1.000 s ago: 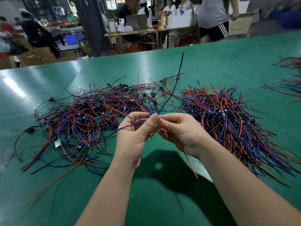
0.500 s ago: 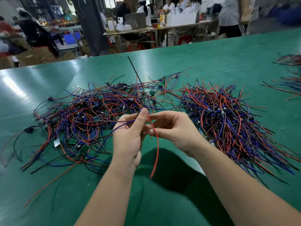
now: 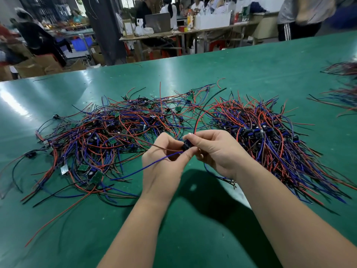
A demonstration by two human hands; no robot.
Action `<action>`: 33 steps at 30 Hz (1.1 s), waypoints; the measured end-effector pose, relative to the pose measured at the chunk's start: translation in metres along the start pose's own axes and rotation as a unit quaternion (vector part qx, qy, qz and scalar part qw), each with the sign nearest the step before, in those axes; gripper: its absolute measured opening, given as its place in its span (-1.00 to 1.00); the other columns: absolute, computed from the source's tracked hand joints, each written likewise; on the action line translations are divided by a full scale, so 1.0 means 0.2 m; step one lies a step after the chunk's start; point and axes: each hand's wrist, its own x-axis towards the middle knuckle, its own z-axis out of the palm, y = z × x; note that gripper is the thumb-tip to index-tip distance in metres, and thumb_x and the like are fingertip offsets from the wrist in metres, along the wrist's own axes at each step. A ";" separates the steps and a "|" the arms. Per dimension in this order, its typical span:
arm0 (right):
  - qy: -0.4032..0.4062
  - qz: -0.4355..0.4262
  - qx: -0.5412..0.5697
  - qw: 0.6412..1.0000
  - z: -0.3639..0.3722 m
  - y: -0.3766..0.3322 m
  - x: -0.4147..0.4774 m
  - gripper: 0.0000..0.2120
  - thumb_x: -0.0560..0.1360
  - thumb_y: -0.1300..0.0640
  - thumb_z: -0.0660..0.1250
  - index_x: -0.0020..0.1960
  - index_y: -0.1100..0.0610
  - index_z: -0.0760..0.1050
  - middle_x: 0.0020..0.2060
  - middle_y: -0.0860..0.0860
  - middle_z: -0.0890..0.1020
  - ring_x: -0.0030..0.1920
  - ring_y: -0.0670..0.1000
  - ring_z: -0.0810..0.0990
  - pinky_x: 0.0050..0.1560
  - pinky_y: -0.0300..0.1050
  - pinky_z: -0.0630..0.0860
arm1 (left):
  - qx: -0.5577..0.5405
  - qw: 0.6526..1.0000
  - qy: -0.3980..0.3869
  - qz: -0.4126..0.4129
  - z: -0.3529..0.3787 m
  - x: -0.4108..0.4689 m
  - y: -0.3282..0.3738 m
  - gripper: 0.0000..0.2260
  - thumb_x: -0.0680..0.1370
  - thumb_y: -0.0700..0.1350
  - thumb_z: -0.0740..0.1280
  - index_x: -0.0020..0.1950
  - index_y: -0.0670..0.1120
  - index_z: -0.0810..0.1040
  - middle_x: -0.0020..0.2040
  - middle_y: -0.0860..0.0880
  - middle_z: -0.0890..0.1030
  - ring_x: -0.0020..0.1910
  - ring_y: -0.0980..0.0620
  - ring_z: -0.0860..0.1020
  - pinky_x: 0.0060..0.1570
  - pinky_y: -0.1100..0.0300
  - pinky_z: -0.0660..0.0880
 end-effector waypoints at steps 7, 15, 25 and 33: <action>0.062 -0.031 -0.015 0.997 -0.05 -0.04 0.01 -0.87 0.48 0.22 0.34 -0.22 0.22 0.58 -0.52 -0.01 0.56 -0.49 -0.12 0.44 -0.45 -0.35 0.36 | -0.007 0.991 -0.127 0.043 -0.01 0.00 0.03 -0.71 0.34 -0.27 0.29 -0.09 0.03 0.67 -0.19 0.16 0.68 -0.26 0.20 0.58 -0.14 0.39 0.48; -0.012 -0.075 -0.083 0.994 -0.02 -0.02 -0.01 -0.93 0.34 0.22 0.46 -0.31 0.15 0.63 -0.43 0.02 0.61 -0.41 -0.10 0.48 -0.41 -0.29 0.39 | -0.264 0.914 -0.130 -0.280 -0.04 0.03 0.08 -0.87 0.39 -0.10 0.46 -0.26 -0.15 0.66 -0.34 -0.10 0.65 -0.39 -0.01 0.63 -0.39 0.22 0.57; 0.164 -0.079 -0.014 0.983 -0.10 -0.07 0.02 -0.87 0.39 0.29 0.45 -0.29 0.17 0.55 -0.53 -0.07 0.56 -0.55 -0.16 0.44 -0.51 -0.35 0.35 | -0.252 0.848 -0.334 -0.326 -0.08 0.03 0.08 -0.95 0.28 -0.12 0.48 -0.31 -0.09 0.69 -0.28 -0.13 0.68 -0.39 0.03 0.64 -0.42 0.28 0.54; 0.196 -0.051 0.074 0.977 -0.08 -0.08 0.00 -0.86 0.41 0.28 0.44 -0.26 0.12 0.53 -0.55 -0.03 0.55 -0.62 -0.14 0.40 -0.60 -0.38 0.27 | -0.219 0.822 -0.422 -0.313 -0.18 0.05 0.03 -0.95 0.34 -0.16 0.42 -0.30 -0.03 0.68 -0.30 -0.10 0.68 -0.40 0.05 0.63 -0.46 0.32 0.51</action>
